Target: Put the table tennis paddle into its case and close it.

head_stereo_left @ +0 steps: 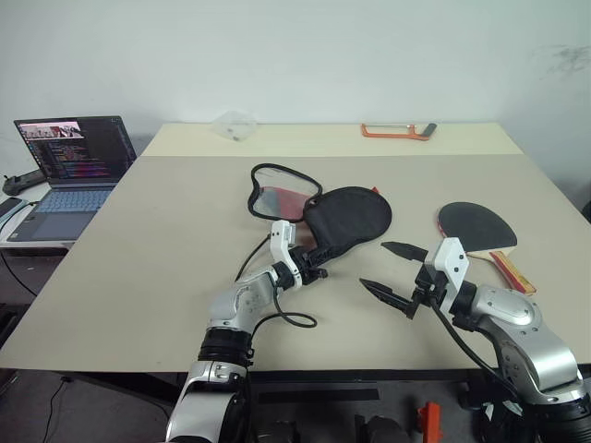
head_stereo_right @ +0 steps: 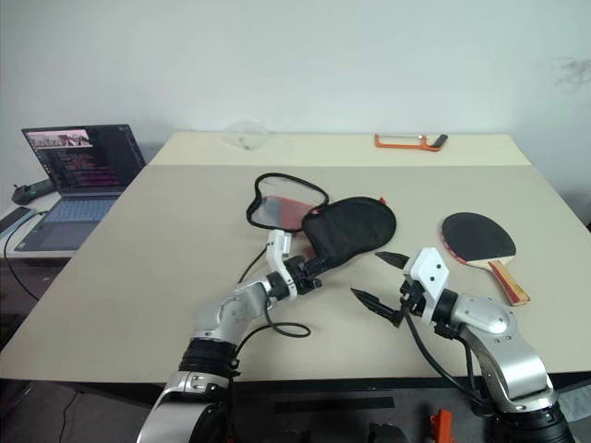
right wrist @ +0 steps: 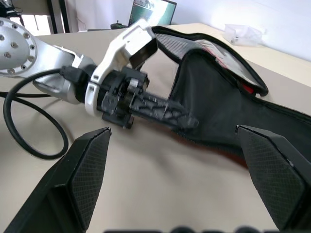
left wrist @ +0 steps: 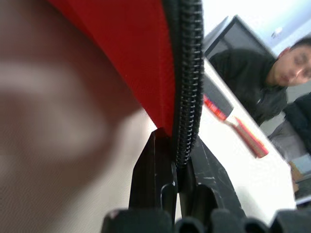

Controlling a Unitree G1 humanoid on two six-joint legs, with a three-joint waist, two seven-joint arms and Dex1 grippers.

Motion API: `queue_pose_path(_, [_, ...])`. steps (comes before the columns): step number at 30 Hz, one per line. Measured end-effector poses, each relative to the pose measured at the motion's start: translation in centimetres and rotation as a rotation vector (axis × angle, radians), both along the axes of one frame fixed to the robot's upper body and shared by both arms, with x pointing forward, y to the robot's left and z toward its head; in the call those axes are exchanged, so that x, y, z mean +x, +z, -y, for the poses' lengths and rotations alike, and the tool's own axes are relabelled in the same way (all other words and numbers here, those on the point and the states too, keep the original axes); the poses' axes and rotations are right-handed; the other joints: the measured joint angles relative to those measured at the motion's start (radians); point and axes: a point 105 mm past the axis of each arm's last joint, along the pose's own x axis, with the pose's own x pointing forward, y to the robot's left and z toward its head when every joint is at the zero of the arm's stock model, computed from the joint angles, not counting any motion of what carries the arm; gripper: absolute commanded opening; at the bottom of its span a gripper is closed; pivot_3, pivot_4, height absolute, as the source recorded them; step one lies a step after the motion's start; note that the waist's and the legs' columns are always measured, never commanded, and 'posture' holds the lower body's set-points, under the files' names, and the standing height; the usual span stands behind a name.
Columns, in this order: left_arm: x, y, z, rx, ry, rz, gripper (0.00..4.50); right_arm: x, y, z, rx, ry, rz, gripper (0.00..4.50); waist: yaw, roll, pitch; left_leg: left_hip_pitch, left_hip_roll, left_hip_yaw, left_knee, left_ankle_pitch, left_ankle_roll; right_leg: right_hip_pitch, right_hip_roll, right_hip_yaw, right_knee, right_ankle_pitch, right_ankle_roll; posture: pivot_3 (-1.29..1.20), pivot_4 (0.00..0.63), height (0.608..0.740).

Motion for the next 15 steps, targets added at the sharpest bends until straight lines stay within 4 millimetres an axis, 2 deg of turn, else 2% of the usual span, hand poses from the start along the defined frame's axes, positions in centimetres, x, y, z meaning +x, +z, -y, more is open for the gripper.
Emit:
queue_pose_path(3, [-0.2,-0.1,0.0,-0.002,-0.014,0.001,0.78,0.0,0.0,0.0,0.000,-0.003,-0.001,4.50,0.000,0.000,0.000,0.000,0.000,0.000,0.000,0.000,0.000,0.000,0.000,0.000,0.000,0.000,0.000,0.00,0.150,0.740])
queue_pose_path(8, [-1.1,-1.3,-0.2,0.038,-0.046,-0.004,2.46,0.0,0.0,0.0,0.001,-0.005,-0.002,4.50,-0.001,0.000,0.000,0.000,0.000,0.000,0.000,0.000,0.000,0.000,0.000,0.000,0.000,0.000,0.000,0.00,0.150,0.740])
queue_pose_path(13, [-2.4,-1.7,-2.5,0.151,-0.096,0.091,4.14,0.1,0.1,0.0,0.013,-0.017,-0.014,4.50,-0.007,0.001,0.000,0.001,0.001,0.001,-0.001,0.000,0.000,0.000,0.000,0.001,0.001,0.000,0.000,0.00,0.150,0.740])
queue_pose_path(15, [-3.5,-1.8,-4.2,0.208,-0.129,0.132,4.14,0.4,0.1,0.0,0.032,-0.034,-0.043,4.50,-0.017,0.001,-0.001,0.002,0.001,0.001,-0.001,0.000,0.000,0.000,0.000,0.002,0.001,0.000,0.000,0.00,0.150,0.740])
